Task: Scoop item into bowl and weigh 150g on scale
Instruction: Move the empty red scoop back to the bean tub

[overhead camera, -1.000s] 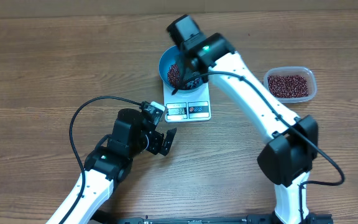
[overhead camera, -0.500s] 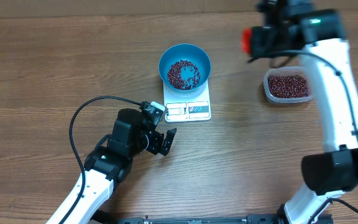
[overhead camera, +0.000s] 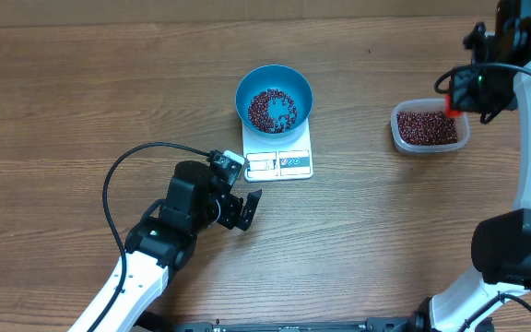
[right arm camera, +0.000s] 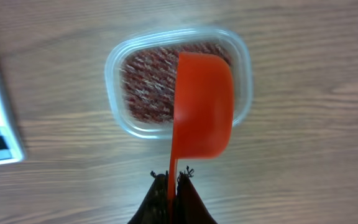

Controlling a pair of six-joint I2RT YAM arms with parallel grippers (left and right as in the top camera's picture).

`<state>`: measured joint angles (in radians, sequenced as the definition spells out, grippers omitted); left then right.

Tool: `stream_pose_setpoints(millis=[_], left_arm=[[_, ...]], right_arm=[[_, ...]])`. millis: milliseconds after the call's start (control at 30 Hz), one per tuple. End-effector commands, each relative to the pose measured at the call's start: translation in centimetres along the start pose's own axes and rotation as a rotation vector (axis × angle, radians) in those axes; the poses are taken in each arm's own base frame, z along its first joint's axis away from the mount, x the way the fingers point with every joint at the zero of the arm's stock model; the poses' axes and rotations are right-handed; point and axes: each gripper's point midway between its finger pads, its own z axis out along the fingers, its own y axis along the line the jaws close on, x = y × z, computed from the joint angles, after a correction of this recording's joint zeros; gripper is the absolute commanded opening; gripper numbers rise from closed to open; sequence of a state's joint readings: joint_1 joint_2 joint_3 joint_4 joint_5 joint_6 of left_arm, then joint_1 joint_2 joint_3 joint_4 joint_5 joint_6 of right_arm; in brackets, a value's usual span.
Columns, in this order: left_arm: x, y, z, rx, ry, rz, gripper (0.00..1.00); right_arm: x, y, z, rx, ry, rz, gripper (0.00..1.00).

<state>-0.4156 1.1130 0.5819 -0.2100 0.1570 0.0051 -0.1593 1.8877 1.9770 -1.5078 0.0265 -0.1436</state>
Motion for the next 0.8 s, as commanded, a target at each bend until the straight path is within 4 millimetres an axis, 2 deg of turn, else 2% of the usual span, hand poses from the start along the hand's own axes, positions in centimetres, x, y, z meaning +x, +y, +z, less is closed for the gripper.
stream_pose_setpoints(millis=[0, 200, 400, 767], left_arm=[[-0.3, -0.3, -0.1, 0.015, -0.007, -0.005, 1.0], [-0.3, -0.3, -0.1, 0.015, -0.007, -0.005, 1.0], [-0.3, -0.3, -0.1, 0.015, -0.007, -0.005, 1.0], [-0.3, -0.3, -0.1, 0.015, -0.007, -0.005, 1.0]], right_arm=[[0.8, -1.8, 0.5, 0.11, 0.016, -0.026, 0.04], [1.0, -2.3, 3.9, 0.14, 0.032, -0.042, 0.04], [0.4, -2.5, 6.5, 0.149, -0.002, -0.04, 0.04], [1.4, -2.7, 9.1, 0.166, 0.015, -0.037, 0.04]])
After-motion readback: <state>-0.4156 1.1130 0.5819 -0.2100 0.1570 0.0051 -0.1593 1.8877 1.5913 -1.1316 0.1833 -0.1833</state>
